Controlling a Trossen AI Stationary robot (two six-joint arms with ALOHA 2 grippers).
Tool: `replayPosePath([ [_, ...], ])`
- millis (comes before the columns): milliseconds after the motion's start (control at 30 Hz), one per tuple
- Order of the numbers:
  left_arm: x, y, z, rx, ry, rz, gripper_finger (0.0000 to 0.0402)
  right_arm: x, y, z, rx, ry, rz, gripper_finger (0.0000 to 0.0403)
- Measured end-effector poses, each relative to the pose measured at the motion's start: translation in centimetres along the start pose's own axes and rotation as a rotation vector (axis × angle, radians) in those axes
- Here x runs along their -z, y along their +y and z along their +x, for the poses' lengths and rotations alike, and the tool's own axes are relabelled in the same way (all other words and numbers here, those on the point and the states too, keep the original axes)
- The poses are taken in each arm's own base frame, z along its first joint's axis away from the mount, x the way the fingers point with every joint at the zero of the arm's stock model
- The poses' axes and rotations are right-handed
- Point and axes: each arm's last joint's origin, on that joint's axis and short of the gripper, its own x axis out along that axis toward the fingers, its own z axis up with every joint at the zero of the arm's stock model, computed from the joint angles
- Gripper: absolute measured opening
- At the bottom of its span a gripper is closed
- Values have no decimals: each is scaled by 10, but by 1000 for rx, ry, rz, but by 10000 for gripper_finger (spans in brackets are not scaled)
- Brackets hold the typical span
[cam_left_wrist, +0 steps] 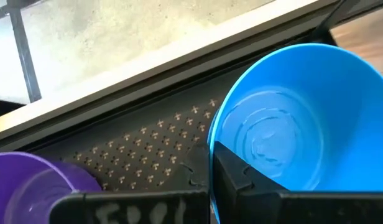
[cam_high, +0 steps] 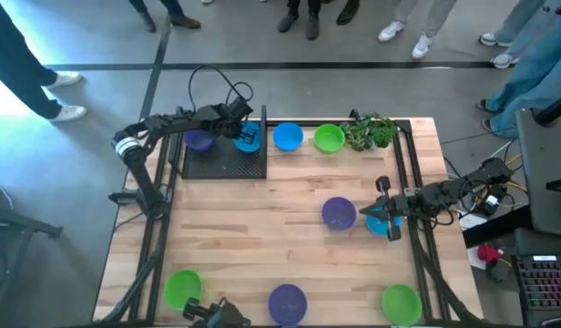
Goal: Pick & Place Mini bowls
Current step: Put the bottom left blue bowl on the shelf, then put the bottom left green bowl on the shelf
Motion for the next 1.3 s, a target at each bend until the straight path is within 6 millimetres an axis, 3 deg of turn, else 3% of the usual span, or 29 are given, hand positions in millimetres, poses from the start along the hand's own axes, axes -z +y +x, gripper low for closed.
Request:
replayPosePath([
  [300, 0, 0, 0, 0, 2, 1, 1, 0, 0, 0, 0, 0, 0, 8],
  [967, 0, 1, 0, -21, -11, -1, 48, 0, 0, 0, 0, 0, 0, 8],
  [1133, -1, 6, -18, -14, -23, 24, 46, 0, 0, 0, -1, 1, 0, 8],
  [1300, 2, 9, -62, 24, -79, 68, 45, 0, 0, 0, 0, 0, 0, 8],
])
